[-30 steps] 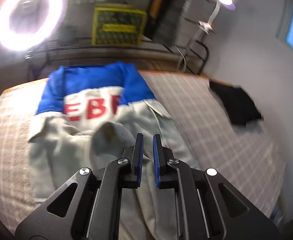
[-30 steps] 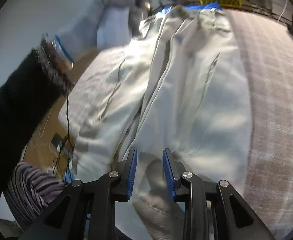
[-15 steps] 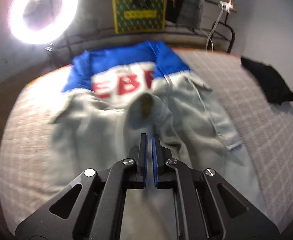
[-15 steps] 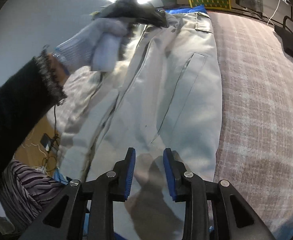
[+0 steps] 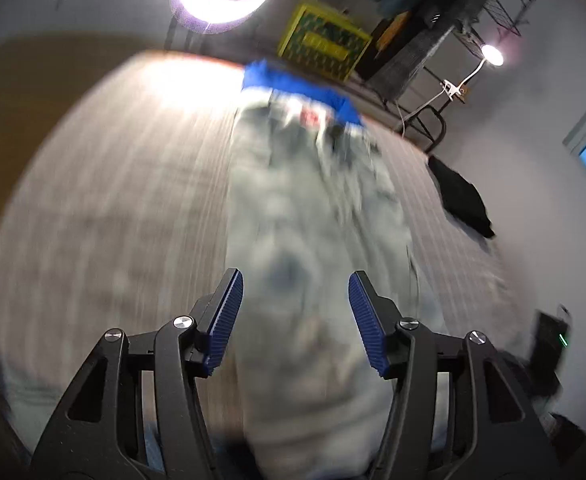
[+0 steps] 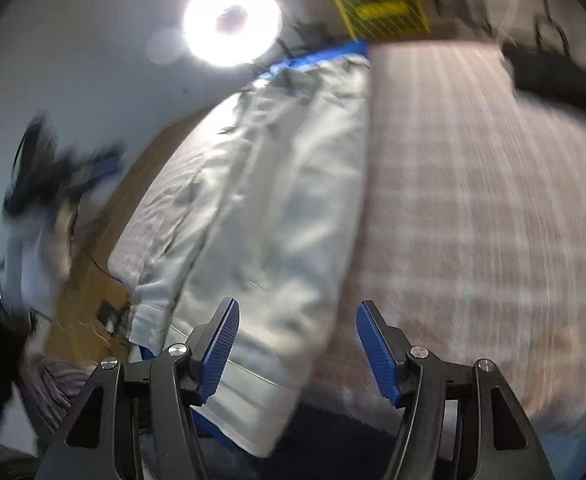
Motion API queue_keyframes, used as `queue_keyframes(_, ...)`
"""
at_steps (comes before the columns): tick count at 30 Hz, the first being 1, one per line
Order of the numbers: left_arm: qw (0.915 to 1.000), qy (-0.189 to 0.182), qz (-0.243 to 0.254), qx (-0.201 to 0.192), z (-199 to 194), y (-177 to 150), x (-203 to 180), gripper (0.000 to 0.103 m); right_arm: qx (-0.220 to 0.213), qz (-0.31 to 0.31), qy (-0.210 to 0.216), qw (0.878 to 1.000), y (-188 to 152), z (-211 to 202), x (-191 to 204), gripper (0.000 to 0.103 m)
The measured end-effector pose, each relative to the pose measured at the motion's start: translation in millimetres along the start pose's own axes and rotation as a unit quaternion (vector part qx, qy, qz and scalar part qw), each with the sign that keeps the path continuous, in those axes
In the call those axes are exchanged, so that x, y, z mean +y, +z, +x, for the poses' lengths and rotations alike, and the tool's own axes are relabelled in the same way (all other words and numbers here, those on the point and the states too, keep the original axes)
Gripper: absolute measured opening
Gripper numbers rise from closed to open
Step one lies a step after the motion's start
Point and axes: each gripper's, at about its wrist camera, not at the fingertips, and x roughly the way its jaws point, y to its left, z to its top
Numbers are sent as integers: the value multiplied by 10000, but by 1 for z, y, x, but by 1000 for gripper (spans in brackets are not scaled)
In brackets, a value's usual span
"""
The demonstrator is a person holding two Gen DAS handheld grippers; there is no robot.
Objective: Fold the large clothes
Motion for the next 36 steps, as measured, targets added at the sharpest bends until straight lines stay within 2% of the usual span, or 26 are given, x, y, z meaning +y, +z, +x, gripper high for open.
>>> queue_keyframes(3, 9979, -290, -502, 289, -7, -44, 25, 58, 220, 519, 260, 9981, -8, 4, -23, 65)
queue_keyframes(5, 9932, -543, -935, 427, -4, -68, 41, 61, 337, 775, 451, 9954, -14, 8, -33, 66)
queue_keyframes(9, 9844, -883, -1388, 622, 8, -95, 59, 62, 485, 949, 927, 9900, -25, 12, -38, 66)
queue_keyframes(13, 9715, -1248, -1799, 911, 31, -110, 70, 67, 507, 851, 1092, 9891, -31, 14, -36, 66)
queue_keyframes(17, 9659, -1462, -1819, 1124, 52, -117, 65, 67, 474, 1101, 1446, 9822, -36, 15, -42, 65)
queue_keyframes(20, 9578, -1738, -1910, 1260, 67, -123, 60, 67, 632, 1268, 1804, 9733, -41, 20, -46, 61)
queue_keyframes(24, 9532, -1940, -1885, 1351, 79, -128, 48, 67, 797, 1155, 1990, 9699, -43, 31, -38, 60)
queue_keyframes(26, 9545, -1944, -1810, 1353, 81, -127, 41, 67, 925, 1113, 2099, 9670, -43, 38, -31, 59)
queue_keyframes(29, 9563, -1879, -1778, 1362, 76, -126, 40, 59, 1113, 844, 1997, 9699, -44, 48, -17, 54)
queue_keyframes(30, 9551, -1889, -1827, 1370, 74, -125, 43, 54, 1132, 809, 1943, 9710, -44, 49, -15, 44)
queue_keyframes(32, 9534, -1852, -1915, 1417, 71, -126, 46, 45, 1208, 874, 1904, 9703, -45, 53, -17, 35)
queue_keyframes(36, 9540, -1913, -1836, 1398, 57, -124, 43, 35, 1198, 1114, 2097, 9640, -47, 53, -22, 25)
